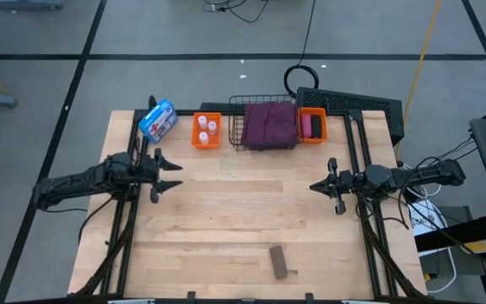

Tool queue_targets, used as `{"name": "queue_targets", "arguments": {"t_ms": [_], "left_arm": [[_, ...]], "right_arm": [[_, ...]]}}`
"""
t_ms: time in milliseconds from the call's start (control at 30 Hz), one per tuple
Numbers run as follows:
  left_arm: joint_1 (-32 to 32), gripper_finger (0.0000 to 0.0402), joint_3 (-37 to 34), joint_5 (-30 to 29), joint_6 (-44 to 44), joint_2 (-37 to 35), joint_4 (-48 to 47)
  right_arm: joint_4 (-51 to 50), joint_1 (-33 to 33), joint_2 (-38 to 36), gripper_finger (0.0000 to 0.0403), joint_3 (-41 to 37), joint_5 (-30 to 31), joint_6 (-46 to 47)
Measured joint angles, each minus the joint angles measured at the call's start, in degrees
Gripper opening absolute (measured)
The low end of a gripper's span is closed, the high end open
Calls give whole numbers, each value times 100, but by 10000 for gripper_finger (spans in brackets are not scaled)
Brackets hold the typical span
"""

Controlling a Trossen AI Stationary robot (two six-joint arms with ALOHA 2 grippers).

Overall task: Pick & place medical supplies in basket/bin
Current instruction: Put the brown bandage into the right orange bin

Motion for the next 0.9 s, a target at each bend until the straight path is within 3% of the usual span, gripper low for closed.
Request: {"name": "queue_targets", "arguments": {"t_ms": [900], "left_arm": [[0,251,0,7,-130,4,4]], "right_arm": [[2,-1,1,0,0,1,1]]}}
